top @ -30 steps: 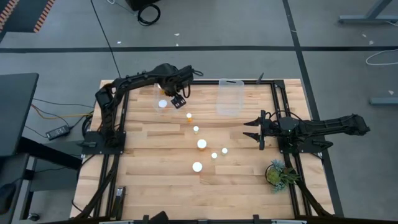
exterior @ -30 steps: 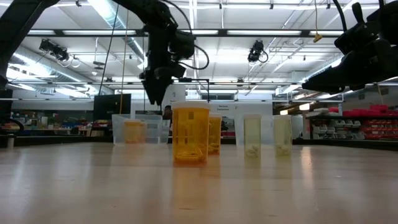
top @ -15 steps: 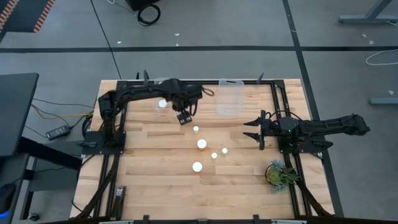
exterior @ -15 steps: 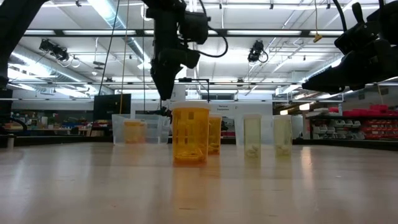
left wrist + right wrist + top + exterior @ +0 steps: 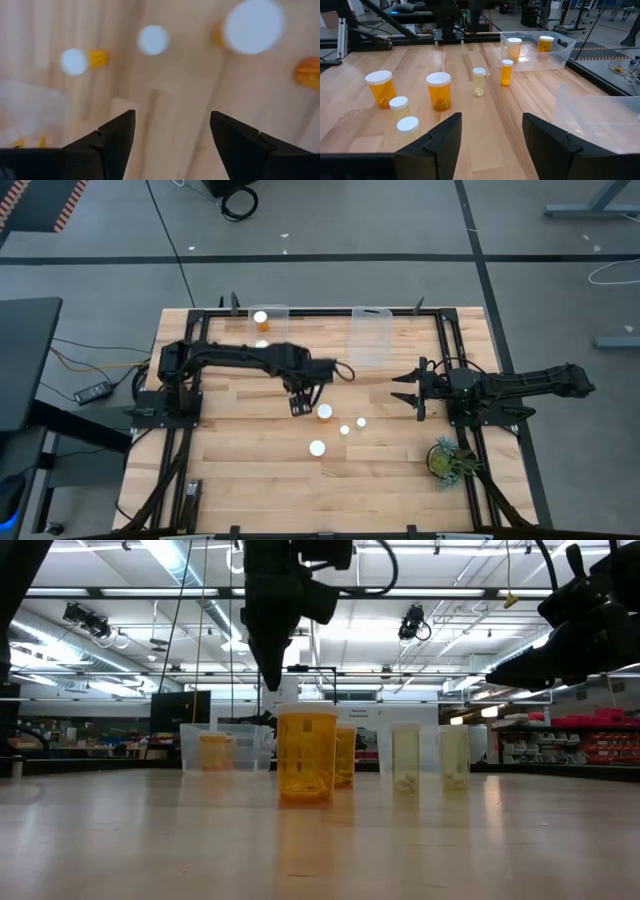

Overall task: Pick and place medicine bottles into bin by pill shape (circle, oval)
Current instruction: Put the orange capsule bottle into the left transparent bin

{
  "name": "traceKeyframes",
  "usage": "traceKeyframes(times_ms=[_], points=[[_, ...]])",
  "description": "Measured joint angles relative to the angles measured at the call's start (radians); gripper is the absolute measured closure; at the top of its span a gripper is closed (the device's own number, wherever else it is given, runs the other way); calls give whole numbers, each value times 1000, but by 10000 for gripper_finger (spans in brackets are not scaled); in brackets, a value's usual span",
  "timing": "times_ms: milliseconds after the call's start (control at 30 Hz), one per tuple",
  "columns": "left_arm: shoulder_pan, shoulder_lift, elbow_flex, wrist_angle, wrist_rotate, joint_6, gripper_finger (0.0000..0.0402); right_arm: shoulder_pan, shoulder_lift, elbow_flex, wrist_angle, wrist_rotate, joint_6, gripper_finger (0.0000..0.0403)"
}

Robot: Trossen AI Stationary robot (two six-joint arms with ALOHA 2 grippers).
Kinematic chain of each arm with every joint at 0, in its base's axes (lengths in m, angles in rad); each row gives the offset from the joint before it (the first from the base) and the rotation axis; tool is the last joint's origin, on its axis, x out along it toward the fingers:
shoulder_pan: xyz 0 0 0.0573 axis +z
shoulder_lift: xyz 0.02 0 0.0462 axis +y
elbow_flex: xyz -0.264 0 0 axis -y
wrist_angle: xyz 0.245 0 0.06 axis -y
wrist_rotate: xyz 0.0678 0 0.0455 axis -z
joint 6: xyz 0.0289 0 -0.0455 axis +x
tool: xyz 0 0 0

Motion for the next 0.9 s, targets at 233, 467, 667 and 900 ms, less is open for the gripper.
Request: traceKeyframes(times_ms=[233, 467, 667, 900], points=[[-94, 15, -4, 74, 0, -61, 126, 0, 0, 0, 0, 0, 0, 187], [-152, 65, -3, 104, 35, -84, 86, 0, 0, 0, 0, 0, 0, 187], [-183, 80, -3, 176, 136, -109, 62, 0, 0, 0, -2, 0, 0, 187], [-215, 80, -3, 210, 164, -141, 60, 0, 0, 0, -2, 0, 0, 187]])
